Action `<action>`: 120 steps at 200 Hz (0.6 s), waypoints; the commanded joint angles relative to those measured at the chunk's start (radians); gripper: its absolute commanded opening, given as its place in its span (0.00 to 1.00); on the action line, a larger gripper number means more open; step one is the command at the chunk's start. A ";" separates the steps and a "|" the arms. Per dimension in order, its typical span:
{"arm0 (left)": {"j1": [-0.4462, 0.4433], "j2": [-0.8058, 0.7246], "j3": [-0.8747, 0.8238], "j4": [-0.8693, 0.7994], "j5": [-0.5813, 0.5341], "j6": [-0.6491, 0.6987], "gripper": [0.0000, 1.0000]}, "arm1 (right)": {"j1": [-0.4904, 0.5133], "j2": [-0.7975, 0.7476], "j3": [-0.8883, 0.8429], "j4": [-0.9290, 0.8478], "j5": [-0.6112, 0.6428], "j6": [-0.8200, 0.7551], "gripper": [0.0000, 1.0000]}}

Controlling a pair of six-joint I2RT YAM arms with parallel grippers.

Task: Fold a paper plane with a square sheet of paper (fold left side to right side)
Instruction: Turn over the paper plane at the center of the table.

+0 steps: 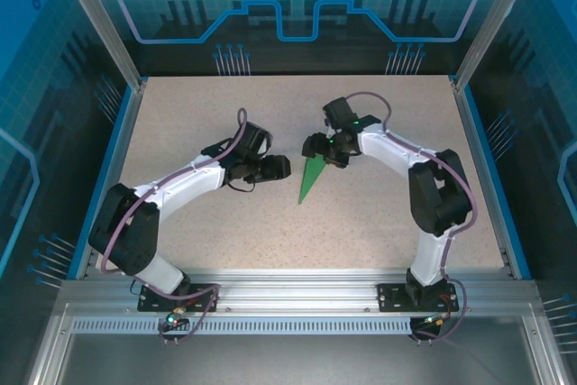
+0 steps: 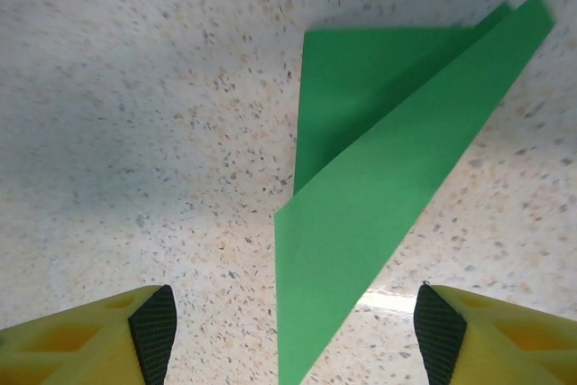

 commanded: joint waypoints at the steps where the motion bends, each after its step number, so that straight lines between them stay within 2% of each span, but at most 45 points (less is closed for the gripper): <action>1: 0.008 -0.048 0.007 -0.026 -0.083 0.015 0.72 | 0.044 0.089 0.116 -0.176 0.117 0.108 0.74; 38: 0.013 -0.076 -0.025 -0.037 -0.102 0.006 0.74 | 0.089 0.213 0.262 -0.349 0.209 0.184 0.71; 61: 0.016 -0.088 -0.034 -0.041 -0.108 0.001 0.75 | 0.094 0.234 0.268 -0.366 0.221 0.200 0.67; 120: 0.018 -0.086 -0.024 -0.054 -0.113 0.006 0.76 | 0.097 0.201 0.232 -0.362 0.220 0.189 0.34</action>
